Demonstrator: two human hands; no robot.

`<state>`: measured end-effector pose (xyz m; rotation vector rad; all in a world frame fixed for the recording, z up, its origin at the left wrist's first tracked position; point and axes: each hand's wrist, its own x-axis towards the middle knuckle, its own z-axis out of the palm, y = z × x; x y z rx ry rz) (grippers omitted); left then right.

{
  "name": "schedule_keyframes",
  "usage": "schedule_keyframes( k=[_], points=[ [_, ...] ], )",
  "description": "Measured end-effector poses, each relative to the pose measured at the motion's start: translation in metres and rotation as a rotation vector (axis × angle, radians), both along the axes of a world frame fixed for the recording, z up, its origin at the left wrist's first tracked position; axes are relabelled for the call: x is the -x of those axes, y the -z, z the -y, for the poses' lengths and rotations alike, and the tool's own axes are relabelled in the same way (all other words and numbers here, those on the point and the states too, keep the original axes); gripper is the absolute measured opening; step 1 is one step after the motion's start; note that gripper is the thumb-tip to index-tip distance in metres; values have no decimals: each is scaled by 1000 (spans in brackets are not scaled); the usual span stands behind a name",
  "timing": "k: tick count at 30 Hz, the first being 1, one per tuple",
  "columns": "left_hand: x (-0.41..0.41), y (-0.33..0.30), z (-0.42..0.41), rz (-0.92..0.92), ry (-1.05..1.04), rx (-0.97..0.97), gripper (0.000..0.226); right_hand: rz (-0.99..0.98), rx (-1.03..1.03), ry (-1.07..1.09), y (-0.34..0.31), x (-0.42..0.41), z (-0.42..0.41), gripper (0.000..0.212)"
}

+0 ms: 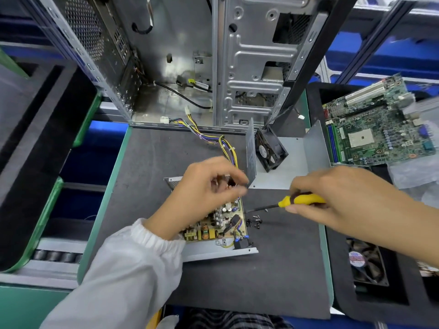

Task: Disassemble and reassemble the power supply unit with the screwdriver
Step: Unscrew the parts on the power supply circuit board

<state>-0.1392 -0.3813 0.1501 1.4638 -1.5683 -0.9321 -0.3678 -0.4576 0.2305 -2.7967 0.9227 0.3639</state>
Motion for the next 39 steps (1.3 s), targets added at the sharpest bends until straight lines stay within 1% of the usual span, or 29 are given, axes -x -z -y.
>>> schedule_keyframes(
  k=[2,4,5,7,10,13,17,20,25,39],
  points=[
    [-1,-2,-3,87,136,-165,28,66,-77,68,-4,6,5,41],
    [0,-1,-4,182,150,-233,39,140,-122,116,-6,8,8,37],
    [1,0,-4,191,137,-247,41,173,-134,136,-7,9,8,37],
    [1,3,-6,139,75,-256,37,218,-150,160,-8,8,8,37],
    [1,9,-7,9,-49,-252,22,249,-171,173,-10,8,7,40],
    [0,12,-8,-87,-125,-209,8,269,-190,178,-12,8,7,37],
    [-1,15,-10,-223,-150,-174,8,283,-209,199,-16,8,8,29],
    [-1,16,-11,-299,-171,-153,8,301,-224,217,-18,10,7,29],
    [-2,15,-14,-351,-167,-114,11,307,-223,230,-21,10,8,31],
    [1,19,-14,-378,-164,-88,10,335,-239,216,-21,13,10,31]
  ],
)
